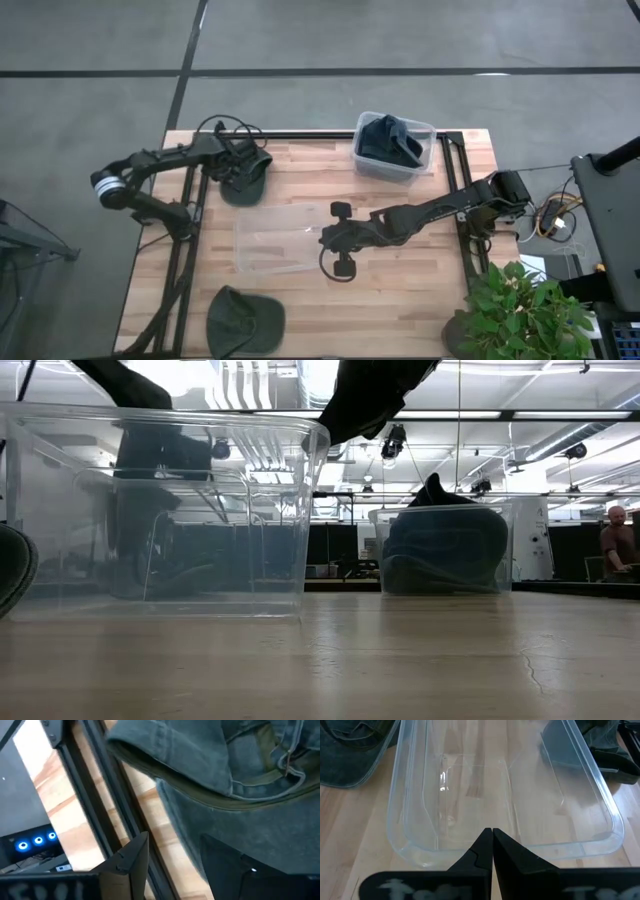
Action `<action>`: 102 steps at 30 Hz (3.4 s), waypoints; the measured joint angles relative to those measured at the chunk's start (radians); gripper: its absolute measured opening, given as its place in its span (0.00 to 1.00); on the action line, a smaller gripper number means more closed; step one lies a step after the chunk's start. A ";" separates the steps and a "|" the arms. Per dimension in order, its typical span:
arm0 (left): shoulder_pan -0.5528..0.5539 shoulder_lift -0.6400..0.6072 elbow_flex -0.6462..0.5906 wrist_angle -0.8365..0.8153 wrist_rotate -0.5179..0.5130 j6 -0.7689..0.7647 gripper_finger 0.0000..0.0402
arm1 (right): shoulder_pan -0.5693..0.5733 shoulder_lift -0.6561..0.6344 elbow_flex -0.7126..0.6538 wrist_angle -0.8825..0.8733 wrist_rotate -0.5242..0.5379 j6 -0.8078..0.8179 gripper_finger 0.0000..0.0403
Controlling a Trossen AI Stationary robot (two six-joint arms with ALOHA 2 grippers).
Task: Pick & Place hat
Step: Put the top green cap into the bottom transparent bin
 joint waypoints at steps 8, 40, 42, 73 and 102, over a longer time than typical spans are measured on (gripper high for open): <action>0.004 0.053 -0.044 0.084 0.020 0.008 0.42 | 0.002 0.001 0.000 0.001 0.000 0.000 0.02; 0.006 -0.014 0.019 0.113 -0.014 0.269 0.00 | 0.004 0.001 -0.016 0.005 -0.003 0.010 0.02; 0.006 -0.020 0.039 0.093 -0.028 0.270 0.00 | 0.004 0.001 -0.016 0.005 -0.003 0.012 0.02; -0.015 -0.194 0.314 -0.165 -0.121 0.383 0.00 | 0.007 -0.035 0.088 0.011 0.167 -0.148 0.02; -0.231 -0.283 0.768 -0.365 0.462 0.335 0.00 | 0.019 -0.252 0.081 -0.171 0.478 -0.075 0.02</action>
